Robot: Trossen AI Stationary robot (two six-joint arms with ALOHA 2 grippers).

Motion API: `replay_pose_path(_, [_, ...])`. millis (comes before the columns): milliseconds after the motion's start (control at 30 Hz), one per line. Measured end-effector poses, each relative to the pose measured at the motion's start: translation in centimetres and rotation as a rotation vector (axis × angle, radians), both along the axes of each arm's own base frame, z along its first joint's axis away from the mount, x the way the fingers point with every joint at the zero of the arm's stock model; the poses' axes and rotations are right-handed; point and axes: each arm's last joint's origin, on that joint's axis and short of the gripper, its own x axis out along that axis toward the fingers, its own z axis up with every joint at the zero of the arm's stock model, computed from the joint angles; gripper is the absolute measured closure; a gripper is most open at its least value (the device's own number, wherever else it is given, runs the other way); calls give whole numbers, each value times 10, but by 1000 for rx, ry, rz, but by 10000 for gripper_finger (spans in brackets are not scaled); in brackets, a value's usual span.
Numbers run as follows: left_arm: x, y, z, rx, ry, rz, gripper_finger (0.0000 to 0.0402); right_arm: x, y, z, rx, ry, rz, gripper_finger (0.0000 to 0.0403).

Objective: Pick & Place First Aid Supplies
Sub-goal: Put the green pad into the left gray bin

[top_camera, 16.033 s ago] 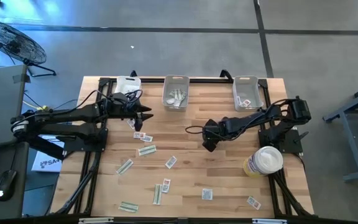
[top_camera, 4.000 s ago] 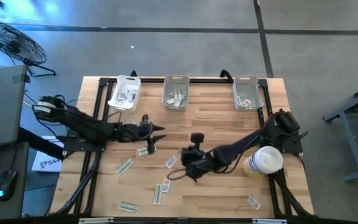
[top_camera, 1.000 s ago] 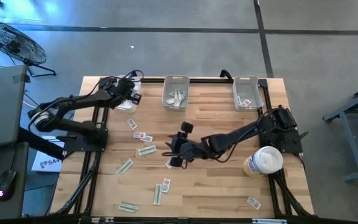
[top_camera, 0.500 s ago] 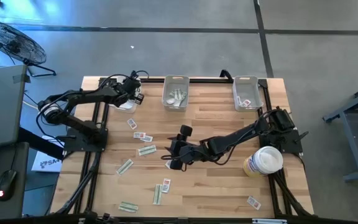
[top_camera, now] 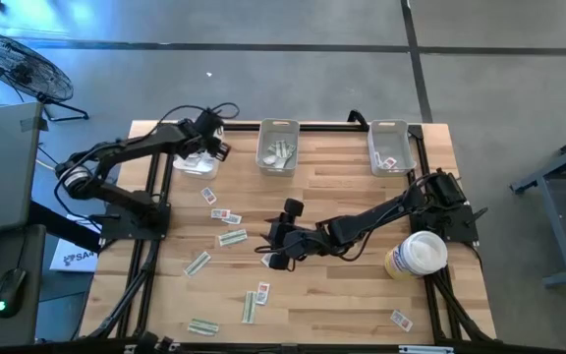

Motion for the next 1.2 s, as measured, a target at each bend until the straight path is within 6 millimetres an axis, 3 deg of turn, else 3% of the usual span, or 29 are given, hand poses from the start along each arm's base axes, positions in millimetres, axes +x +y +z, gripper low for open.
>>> replay_pose_path(200, [-9, -24, 38, -50, -96, -126, 241, -1, 0, -2, -1, 19, 7, 222])
replay_pose_path(367, [-14, -78, 65, -108, -305, -410, 241, -2, 2, -6, 7, 78, 90, 222])
replay_pose_path(533, [-24, -135, 71, -130, -431, -679, 241, 2, 7, -20, 34, 121, 191, 226])
replay_pose_path(733, [-25, -186, 59, -234, -494, -921, 241, 5, 8, -32, 34, 150, 220, 227])
replay_pose_path(867, [-16, -215, 39, -243, -391, -1046, 241, 7, 8, -30, 18, 122, 221, 229])
replay_pose_path(1200, [-1, -250, -26, -181, -27, -1021, 241, 9, 9, -27, 3, 98, 261, 230])
